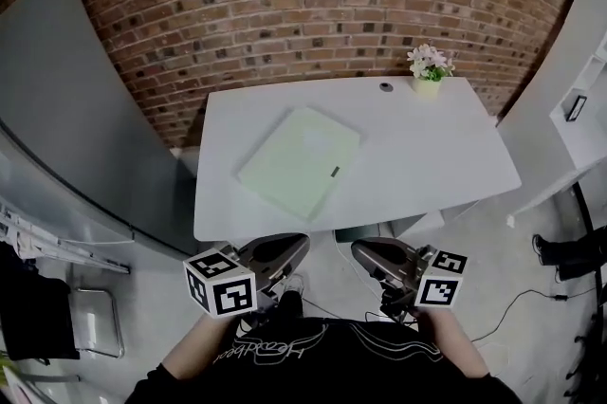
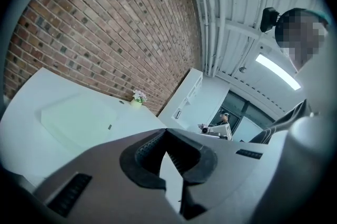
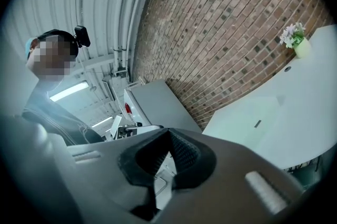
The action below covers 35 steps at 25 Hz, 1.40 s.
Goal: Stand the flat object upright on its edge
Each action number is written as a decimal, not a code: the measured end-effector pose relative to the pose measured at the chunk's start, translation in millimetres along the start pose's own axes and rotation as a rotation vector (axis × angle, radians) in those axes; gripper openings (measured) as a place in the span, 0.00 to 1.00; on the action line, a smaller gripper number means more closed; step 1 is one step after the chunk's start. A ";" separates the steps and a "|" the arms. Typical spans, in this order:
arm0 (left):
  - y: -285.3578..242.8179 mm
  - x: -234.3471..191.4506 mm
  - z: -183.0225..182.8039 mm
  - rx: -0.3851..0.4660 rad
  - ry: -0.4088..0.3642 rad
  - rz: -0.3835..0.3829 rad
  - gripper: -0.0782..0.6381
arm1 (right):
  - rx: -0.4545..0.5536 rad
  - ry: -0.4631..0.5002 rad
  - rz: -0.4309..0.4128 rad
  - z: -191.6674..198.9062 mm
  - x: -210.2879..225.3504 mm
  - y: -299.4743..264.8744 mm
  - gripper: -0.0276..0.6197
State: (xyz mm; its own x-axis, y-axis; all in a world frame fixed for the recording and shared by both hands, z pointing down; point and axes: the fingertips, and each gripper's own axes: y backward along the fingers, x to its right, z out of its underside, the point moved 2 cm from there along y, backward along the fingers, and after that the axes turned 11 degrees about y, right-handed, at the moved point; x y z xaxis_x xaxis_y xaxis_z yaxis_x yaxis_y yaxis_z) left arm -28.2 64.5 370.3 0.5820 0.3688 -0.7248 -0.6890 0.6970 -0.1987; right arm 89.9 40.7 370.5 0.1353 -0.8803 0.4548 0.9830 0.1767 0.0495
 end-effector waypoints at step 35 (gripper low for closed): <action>-59.4 -241.1 -149.1 -0.177 0.070 -0.050 0.21 | 0.057 -0.198 0.484 -0.2 204.3 -97.4 0.22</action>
State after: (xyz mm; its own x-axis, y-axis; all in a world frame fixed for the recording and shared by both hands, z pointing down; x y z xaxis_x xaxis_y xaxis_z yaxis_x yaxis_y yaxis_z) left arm -192.0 -157.6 458.5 0.5903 0.2879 -0.7541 -0.7285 0.5923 -0.3442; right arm 21.8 -156.4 458.4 0.5406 -0.5933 0.5965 0.8050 0.5707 -0.1619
